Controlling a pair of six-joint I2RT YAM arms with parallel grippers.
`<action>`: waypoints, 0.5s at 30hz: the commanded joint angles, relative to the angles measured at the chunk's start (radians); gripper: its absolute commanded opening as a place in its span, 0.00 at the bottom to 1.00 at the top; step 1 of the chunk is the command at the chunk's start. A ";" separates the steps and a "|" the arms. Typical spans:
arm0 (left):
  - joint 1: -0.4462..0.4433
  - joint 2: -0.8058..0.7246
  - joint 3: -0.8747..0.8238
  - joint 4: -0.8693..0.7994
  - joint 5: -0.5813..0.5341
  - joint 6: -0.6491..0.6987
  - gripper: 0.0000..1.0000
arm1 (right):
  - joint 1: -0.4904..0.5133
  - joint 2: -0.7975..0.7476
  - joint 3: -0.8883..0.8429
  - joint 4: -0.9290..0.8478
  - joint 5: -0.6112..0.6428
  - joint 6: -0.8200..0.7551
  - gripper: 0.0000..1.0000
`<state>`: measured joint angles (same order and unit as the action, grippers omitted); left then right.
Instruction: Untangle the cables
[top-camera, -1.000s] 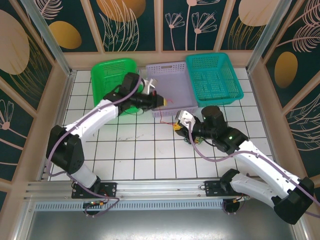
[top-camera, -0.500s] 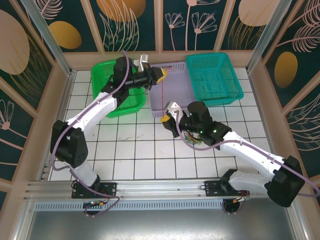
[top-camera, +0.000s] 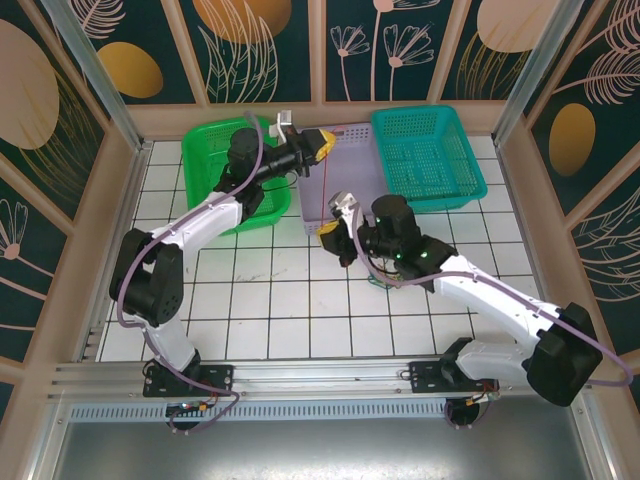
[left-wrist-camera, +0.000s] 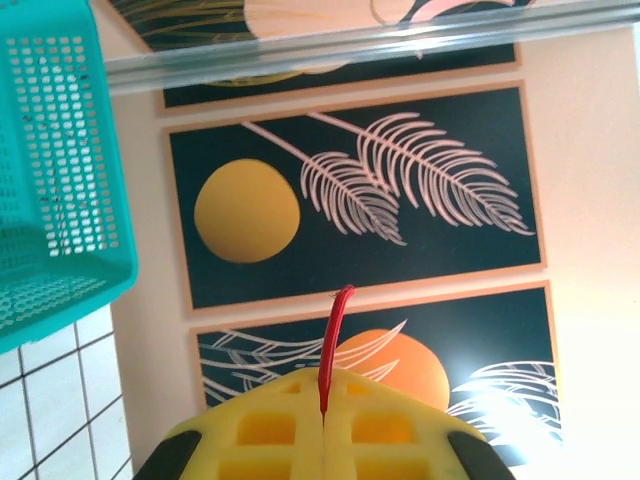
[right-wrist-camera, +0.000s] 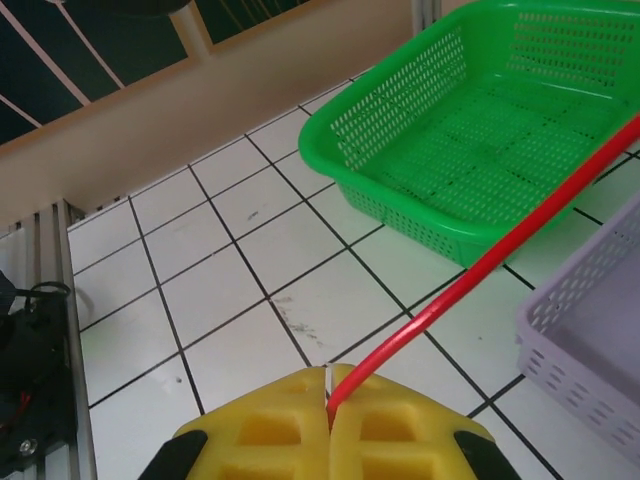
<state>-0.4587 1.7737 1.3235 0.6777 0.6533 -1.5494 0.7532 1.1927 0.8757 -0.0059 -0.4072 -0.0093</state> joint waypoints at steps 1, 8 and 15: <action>0.066 -0.014 0.049 0.120 -0.204 0.011 0.18 | -0.059 0.005 0.017 -0.266 -0.210 0.126 0.00; 0.067 -0.053 -0.066 -0.101 -0.232 0.102 0.65 | -0.306 -0.001 0.190 -0.361 -0.069 0.097 0.00; 0.068 -0.197 -0.152 -0.259 -0.292 0.238 0.71 | -0.561 0.117 0.338 -0.358 0.111 0.076 0.00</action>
<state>-0.3882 1.6573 1.1751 0.4911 0.3992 -1.4071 0.2649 1.2552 1.1568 -0.3412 -0.3985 0.0769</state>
